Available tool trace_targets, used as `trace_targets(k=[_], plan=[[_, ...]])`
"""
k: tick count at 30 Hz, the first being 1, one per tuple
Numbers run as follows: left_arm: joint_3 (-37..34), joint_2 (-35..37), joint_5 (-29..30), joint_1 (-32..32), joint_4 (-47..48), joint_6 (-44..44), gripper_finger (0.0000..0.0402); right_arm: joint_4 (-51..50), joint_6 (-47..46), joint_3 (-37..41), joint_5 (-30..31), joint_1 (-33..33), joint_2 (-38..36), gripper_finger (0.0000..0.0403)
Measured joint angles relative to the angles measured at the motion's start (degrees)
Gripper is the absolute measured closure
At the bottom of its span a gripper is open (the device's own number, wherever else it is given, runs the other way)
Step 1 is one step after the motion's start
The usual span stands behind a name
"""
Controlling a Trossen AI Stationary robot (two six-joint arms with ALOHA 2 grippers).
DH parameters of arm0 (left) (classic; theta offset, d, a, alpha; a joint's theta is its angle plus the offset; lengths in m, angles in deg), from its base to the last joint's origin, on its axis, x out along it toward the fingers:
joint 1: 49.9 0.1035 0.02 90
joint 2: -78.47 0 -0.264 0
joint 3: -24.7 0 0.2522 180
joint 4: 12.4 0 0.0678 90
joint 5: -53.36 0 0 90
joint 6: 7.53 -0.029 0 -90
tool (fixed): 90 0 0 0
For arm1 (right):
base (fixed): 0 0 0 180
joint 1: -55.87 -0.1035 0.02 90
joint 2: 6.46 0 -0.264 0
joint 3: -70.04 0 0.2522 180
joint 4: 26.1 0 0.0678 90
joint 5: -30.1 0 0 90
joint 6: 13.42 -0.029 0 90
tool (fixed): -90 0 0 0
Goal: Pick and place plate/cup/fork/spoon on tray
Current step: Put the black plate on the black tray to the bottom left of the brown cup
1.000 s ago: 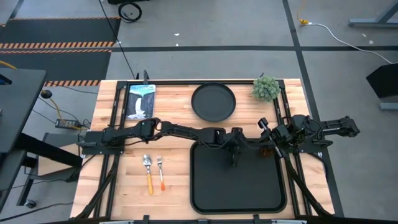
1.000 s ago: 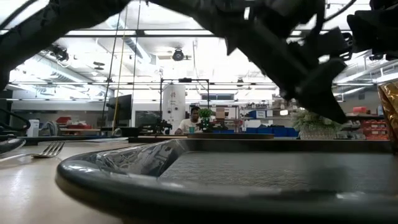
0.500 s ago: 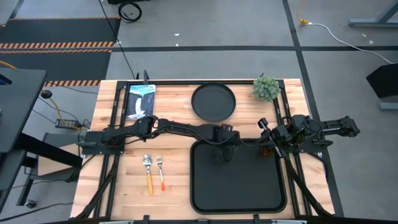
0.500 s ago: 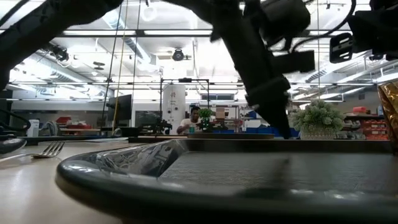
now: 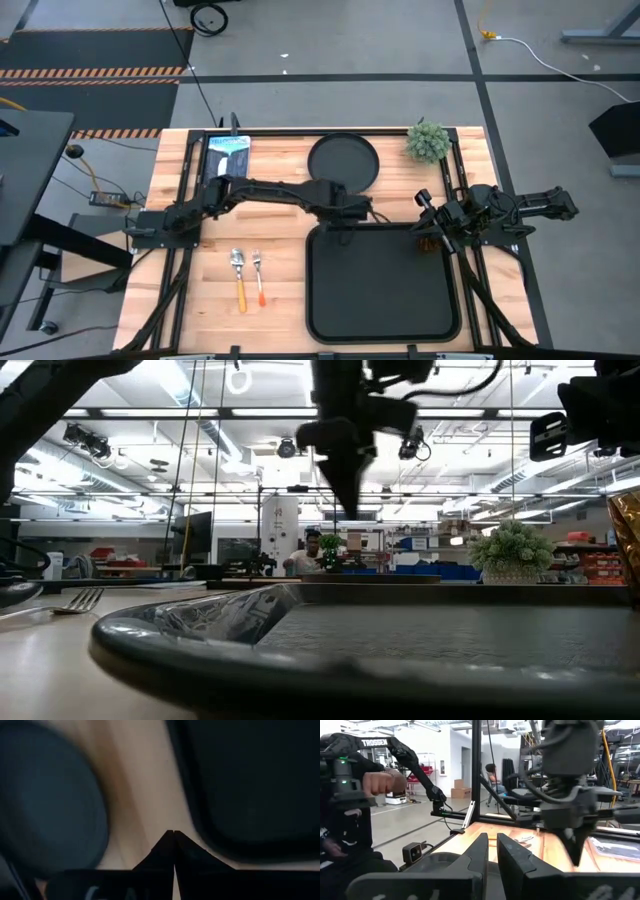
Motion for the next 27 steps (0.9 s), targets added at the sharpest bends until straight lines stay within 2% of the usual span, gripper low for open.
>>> trace_targets(k=[5,10,14,20,22,24,27], plan=[[0.0,0.6,-0.5,2.0,4.5,1.7,0.0396,0.0,0.0,0.0,0.0,0.0,0.0,0.0357],[-1.2,0.9,-6.0,4.4,3.5,0.0,0.0395,0.0,0.0,0.0,0.0,0.0,0.0,0.0357],[-10.6,4.0,-8.6,7.9,-4.7,-0.7,0.0395,0.0,0.0,0.0,0.0,0.0,0.0,0.0357],[-25.1,10.4,-8.7,11.7,-20.4,-3.7,0.0395,0.0,0.0,0.0,0.0,0.0,0.0,0.0357],[-27.8,10.9,-8.7,12.1,-24.8,-4.3,0.0394,0.0,0.0,0.0,0.0,0.0,0.0,0.0357],[-29.1,10.8,-8.7,12.2,-25.3,-4.5,0.0386,0.0,0.0,0.0,0.0,0.0,0.0,0.0357],[-29.7,10.4,-7.8,11.9,-27.4,-4.8,0.0358,0.1,0.0,0.0,0.0,0.0,0.0,0.0357]])
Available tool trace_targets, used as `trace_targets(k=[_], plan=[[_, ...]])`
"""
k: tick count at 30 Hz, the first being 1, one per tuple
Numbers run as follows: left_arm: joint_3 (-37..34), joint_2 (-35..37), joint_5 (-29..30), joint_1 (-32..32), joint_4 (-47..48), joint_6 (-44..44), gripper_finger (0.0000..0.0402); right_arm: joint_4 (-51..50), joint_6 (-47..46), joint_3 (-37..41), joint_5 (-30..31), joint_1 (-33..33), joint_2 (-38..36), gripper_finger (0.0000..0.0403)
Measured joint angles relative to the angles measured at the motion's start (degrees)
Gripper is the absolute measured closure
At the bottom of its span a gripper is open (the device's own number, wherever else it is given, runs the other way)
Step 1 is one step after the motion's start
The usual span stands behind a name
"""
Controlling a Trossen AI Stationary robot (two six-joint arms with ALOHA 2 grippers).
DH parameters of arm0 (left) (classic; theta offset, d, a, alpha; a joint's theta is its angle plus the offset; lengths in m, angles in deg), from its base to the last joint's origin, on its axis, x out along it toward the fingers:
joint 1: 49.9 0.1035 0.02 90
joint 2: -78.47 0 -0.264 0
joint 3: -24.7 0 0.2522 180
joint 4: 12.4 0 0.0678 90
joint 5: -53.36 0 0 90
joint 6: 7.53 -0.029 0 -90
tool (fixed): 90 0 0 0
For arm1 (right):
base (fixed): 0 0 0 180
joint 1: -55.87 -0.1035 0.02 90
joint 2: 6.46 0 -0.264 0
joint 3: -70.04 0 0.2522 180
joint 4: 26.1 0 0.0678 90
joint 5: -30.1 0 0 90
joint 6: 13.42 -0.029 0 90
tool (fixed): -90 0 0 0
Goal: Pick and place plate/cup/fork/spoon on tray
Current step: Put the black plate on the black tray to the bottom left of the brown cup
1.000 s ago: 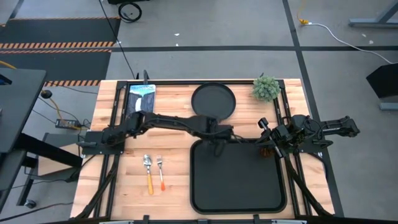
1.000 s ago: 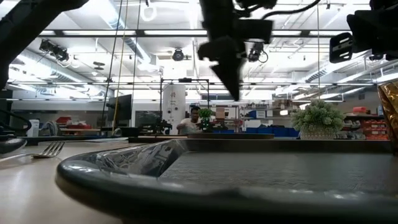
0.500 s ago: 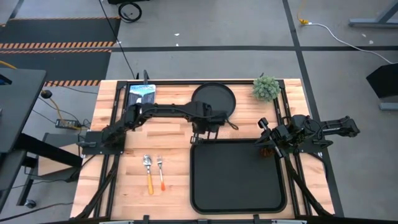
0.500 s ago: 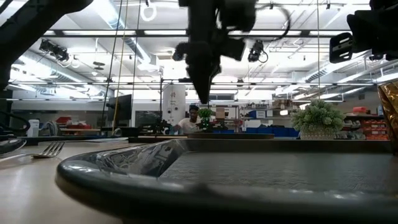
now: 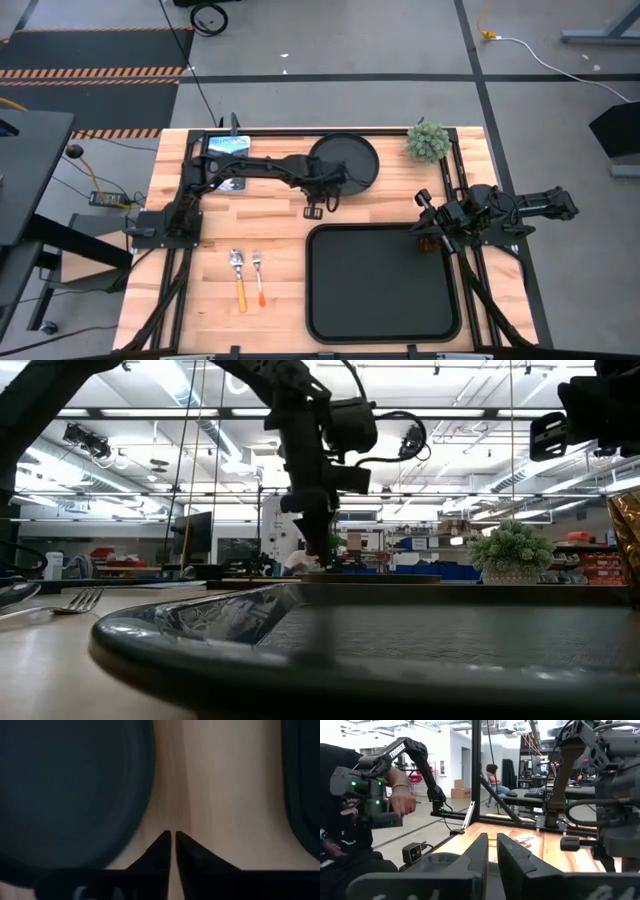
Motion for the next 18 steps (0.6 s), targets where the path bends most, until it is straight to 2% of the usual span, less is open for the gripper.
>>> trace_targets(k=[4,9,13,18], plan=[[-0.2,-0.2,3.9,-1.0,-2.5,-0.8,0.0302,0.0,0.0,0.0,0.0,0.0,0.0,0.0357],[-0.1,-0.7,4.7,-1.2,-6.8,-3.0,0.0237,0.0,0.0,0.0,0.0,0.0,0.0,0.0357],[-0.1,-2.3,4.8,-0.1,-8.7,-3.4,0.0223,-0.1,0.0,0.0,0.0,0.0,0.0,0.0357],[-0.1,-3.8,4.9,0.9,-9.4,-5.9,0.0232,-0.1,0.0,0.0,0.0,0.0,0.0,0.0357]])
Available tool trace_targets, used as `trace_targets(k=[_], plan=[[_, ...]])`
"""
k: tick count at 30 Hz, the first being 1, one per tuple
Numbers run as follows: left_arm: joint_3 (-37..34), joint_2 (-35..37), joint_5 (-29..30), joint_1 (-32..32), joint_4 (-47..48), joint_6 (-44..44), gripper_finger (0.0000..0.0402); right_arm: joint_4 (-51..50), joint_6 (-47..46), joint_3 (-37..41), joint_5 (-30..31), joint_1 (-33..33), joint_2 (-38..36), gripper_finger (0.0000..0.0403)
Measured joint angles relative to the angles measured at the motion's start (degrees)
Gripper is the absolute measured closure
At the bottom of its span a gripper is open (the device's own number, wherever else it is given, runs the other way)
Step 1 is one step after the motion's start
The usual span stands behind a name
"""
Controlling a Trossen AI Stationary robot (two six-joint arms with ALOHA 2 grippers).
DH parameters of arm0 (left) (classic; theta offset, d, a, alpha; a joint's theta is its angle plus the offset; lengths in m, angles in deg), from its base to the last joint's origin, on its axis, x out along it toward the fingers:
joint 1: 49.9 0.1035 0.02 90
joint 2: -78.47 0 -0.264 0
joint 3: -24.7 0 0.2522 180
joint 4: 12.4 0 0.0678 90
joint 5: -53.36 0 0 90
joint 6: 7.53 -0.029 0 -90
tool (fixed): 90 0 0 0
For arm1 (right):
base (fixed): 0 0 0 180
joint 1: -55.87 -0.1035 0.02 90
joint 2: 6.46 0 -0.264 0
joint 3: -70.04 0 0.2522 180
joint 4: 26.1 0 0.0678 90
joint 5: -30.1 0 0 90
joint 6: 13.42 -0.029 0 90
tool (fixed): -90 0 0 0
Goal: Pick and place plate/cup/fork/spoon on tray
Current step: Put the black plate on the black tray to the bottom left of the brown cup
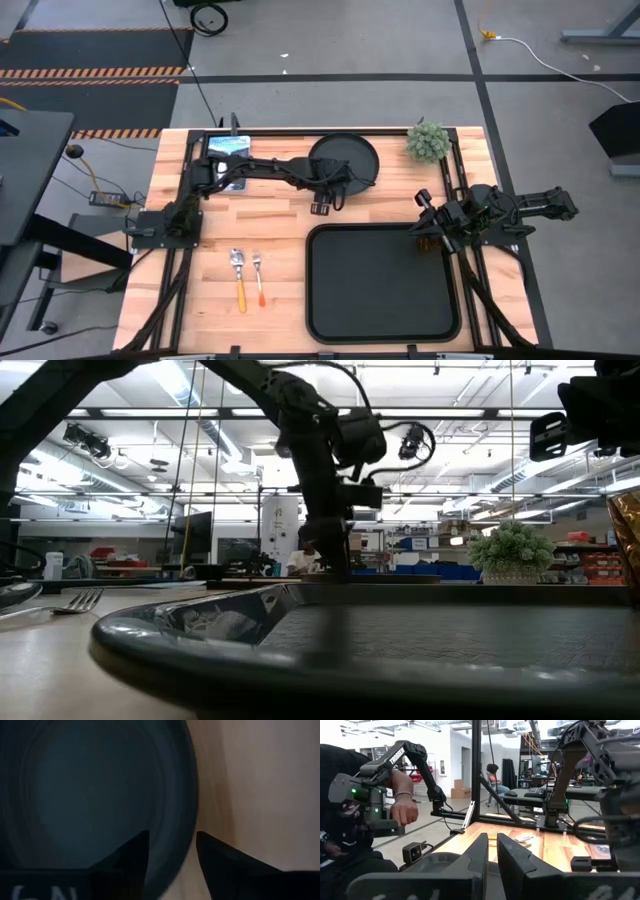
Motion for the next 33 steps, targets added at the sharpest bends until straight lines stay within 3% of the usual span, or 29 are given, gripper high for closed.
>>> trace_targets(k=[8,17,25,33], plan=[[0.0,-1.8,0.4,0.7,0.2,-1.6,0.028,0.1,0.0,0.0,0.0,0.0,0.0,0.0357],[0.0,-1.9,0.8,0.5,0.4,-3.8,0.0388,0.4,0.0,0.0,0.0,0.0,0.0,0.0357],[1.7,-0.2,-0.8,0.6,3.1,-6.1,0.0389,0.4,0.0,0.0,0.0,0.0,0.0,0.0357],[10.9,1.1,-10.8,-4.9,20.3,-14.6,0.0388,1.3,0.0,0.0,0.0,0.0,0.0,0.0357]])
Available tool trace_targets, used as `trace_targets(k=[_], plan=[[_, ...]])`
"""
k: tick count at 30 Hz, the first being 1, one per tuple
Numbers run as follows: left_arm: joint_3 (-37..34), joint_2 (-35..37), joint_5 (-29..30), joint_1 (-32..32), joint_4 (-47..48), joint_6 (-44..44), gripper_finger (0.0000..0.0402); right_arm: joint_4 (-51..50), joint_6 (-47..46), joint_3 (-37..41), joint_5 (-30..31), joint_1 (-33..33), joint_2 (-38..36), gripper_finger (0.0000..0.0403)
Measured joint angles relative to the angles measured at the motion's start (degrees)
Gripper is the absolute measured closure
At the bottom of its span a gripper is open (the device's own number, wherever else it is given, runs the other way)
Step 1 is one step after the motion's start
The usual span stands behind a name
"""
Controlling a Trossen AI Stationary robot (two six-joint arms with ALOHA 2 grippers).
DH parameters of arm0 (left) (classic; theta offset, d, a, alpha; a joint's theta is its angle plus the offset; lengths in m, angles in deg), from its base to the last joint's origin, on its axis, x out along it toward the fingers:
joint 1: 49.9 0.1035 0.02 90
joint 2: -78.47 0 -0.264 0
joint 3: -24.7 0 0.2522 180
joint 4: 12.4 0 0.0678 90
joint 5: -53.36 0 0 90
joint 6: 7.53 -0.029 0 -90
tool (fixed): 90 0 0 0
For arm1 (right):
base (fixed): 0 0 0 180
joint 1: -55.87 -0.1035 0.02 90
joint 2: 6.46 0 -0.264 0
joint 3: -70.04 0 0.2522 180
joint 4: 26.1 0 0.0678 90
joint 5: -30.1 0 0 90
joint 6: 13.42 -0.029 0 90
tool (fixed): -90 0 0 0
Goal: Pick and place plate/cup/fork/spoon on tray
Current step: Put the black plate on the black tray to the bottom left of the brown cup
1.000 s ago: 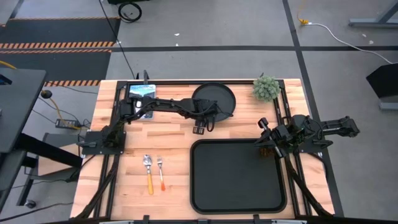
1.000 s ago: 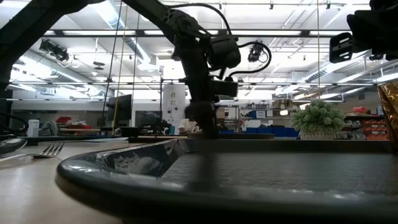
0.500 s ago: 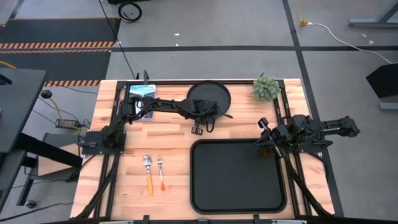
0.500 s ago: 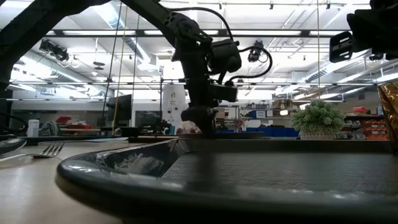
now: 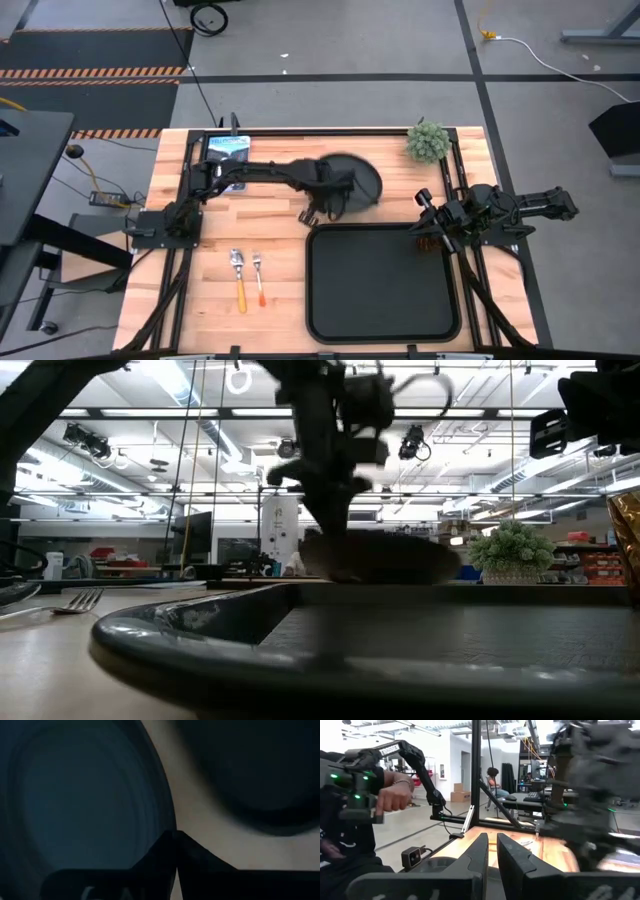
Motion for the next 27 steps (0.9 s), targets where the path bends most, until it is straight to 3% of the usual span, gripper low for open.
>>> trace_targets(k=[10,18,27], plan=[[1.4,0.0,1.6,-14.1,3.7,-6.5,0.0387,0.4,0.0,0.0,0.0,0.0,0.0,0.0357],[1.4,-0.2,1.0,-23.0,-2.4,-10.7,0.0386,0.4,0.0,0.0,0.0,0.0,0.0,0.0357],[1.3,-2.1,-4.8,-26.6,-13.3,-17.4,0.0386,0.4,0.0,0.0,0.0,0.0,0.0,0.0357]])
